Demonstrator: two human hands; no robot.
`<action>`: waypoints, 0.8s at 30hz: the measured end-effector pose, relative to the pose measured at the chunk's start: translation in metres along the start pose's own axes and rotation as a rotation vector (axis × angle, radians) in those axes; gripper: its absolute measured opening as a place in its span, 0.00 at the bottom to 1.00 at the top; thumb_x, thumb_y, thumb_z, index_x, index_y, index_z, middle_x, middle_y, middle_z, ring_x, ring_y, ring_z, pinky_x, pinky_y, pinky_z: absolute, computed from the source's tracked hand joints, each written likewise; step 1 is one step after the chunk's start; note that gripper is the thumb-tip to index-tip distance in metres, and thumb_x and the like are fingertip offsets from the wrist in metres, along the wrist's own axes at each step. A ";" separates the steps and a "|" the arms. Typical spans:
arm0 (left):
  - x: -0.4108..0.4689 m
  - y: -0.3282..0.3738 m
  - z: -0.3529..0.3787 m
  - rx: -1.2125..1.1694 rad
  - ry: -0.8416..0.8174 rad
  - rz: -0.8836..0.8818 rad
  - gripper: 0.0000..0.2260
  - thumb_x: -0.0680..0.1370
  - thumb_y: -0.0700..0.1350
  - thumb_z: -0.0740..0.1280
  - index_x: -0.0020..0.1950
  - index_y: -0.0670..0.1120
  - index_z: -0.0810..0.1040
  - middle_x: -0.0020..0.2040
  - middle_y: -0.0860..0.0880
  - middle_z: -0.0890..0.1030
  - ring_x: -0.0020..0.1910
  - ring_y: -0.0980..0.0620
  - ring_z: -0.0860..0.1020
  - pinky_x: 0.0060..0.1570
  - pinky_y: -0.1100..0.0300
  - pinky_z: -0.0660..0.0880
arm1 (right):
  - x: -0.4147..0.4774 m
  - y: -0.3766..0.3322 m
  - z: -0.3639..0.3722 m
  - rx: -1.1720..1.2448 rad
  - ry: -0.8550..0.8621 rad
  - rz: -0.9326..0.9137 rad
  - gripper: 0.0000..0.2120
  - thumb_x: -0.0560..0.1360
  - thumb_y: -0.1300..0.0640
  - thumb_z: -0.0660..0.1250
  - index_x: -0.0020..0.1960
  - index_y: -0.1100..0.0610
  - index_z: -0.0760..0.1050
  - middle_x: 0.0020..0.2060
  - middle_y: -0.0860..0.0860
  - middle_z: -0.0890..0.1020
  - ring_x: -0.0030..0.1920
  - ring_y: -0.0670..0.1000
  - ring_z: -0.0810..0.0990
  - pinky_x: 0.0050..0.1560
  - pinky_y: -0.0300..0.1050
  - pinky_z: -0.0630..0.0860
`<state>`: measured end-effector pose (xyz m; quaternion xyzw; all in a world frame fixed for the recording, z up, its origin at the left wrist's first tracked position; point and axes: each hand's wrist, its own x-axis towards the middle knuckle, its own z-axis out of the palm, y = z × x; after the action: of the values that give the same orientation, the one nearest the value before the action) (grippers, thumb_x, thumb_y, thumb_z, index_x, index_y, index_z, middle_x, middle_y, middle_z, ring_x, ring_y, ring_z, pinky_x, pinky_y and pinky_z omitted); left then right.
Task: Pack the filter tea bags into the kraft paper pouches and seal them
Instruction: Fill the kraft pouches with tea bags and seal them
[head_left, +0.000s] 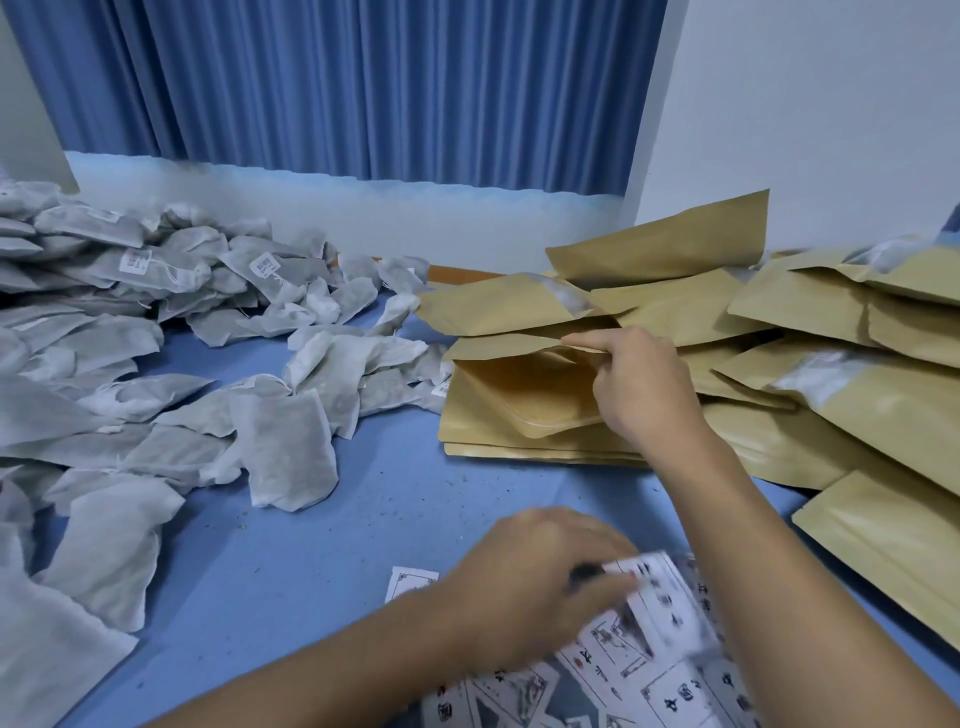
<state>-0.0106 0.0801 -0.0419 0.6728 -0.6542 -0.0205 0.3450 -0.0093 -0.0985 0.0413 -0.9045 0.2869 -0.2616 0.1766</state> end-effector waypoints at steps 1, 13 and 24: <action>0.004 -0.004 -0.005 -0.101 0.038 -0.090 0.13 0.83 0.55 0.63 0.56 0.49 0.83 0.52 0.53 0.84 0.52 0.53 0.81 0.55 0.50 0.77 | 0.000 0.000 0.000 0.001 0.001 -0.006 0.27 0.78 0.65 0.57 0.62 0.37 0.79 0.54 0.53 0.83 0.48 0.57 0.76 0.48 0.45 0.75; 0.031 -0.024 -0.054 0.446 0.544 -0.201 0.08 0.83 0.44 0.64 0.52 0.43 0.81 0.53 0.49 0.80 0.52 0.48 0.77 0.49 0.52 0.76 | -0.006 -0.010 -0.006 0.001 -0.016 -0.008 0.28 0.75 0.66 0.57 0.63 0.38 0.79 0.57 0.53 0.82 0.56 0.58 0.78 0.52 0.46 0.76; 0.147 -0.092 -0.055 0.582 -0.026 -0.671 0.19 0.84 0.51 0.57 0.75 0.50 0.66 0.75 0.44 0.67 0.73 0.44 0.65 0.73 0.52 0.59 | -0.008 -0.014 -0.003 0.005 0.017 -0.072 0.29 0.76 0.66 0.59 0.65 0.36 0.77 0.58 0.52 0.82 0.57 0.59 0.78 0.55 0.47 0.77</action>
<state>0.1164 -0.0359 0.0165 0.9167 -0.3823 0.0451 0.1072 -0.0105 -0.0832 0.0476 -0.9116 0.2550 -0.2761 0.1667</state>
